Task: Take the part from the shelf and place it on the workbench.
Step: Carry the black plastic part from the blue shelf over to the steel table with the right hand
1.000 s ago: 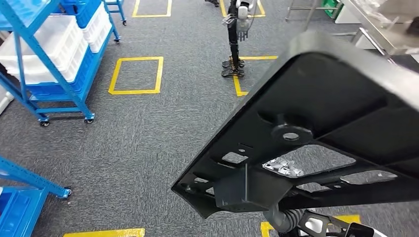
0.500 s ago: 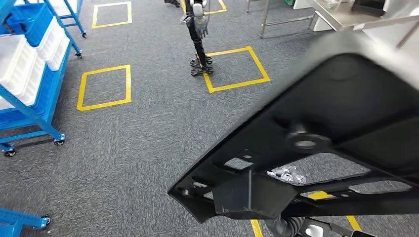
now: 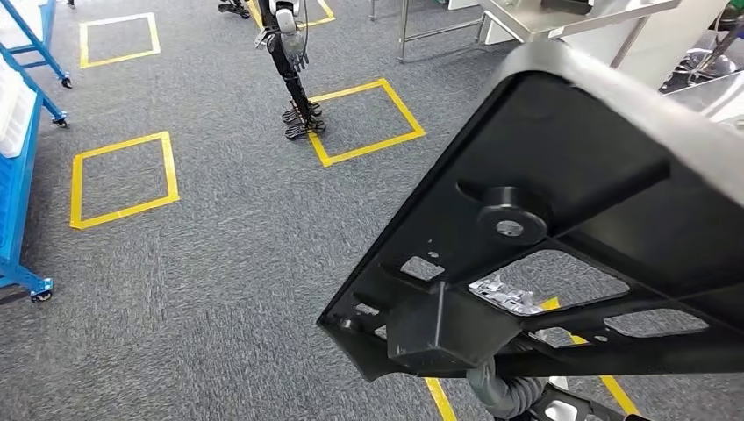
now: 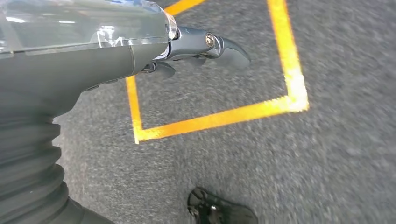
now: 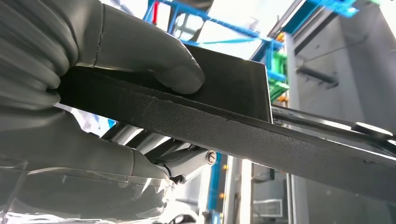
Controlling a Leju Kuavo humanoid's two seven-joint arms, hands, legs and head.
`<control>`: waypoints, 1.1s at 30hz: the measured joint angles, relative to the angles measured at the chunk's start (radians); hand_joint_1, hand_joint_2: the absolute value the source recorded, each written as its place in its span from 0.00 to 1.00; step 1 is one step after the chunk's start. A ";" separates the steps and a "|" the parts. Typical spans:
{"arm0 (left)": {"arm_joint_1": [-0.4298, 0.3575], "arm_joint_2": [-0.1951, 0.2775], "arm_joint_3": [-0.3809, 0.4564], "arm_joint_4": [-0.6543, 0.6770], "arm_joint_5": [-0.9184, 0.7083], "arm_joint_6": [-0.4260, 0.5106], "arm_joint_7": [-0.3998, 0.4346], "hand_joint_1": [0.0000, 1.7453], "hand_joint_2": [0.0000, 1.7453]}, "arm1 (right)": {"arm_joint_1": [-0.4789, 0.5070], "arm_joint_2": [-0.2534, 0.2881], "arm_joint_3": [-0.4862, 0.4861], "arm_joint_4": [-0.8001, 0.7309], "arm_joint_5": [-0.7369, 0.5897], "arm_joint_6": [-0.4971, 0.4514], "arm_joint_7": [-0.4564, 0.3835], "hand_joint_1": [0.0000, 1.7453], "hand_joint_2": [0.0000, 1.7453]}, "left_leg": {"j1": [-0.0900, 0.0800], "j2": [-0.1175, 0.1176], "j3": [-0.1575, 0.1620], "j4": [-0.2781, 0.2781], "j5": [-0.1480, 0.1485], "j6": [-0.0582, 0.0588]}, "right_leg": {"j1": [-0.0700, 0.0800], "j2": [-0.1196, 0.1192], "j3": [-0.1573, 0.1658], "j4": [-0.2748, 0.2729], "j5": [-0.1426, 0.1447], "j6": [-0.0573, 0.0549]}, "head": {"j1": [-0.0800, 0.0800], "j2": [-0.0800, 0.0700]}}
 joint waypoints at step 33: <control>0.009 -0.072 -0.005 0.010 0.012 0.009 0.020 0.00 1.00 | -0.201 -0.110 0.194 0.168 -0.088 -0.053 0.031 0.97 1.00 | -0.005 0.037 -0.006 0.002 0.001 0.012 | -0.005 -0.044 -0.079 0.156 -0.071 0.014 | 0.000 0.000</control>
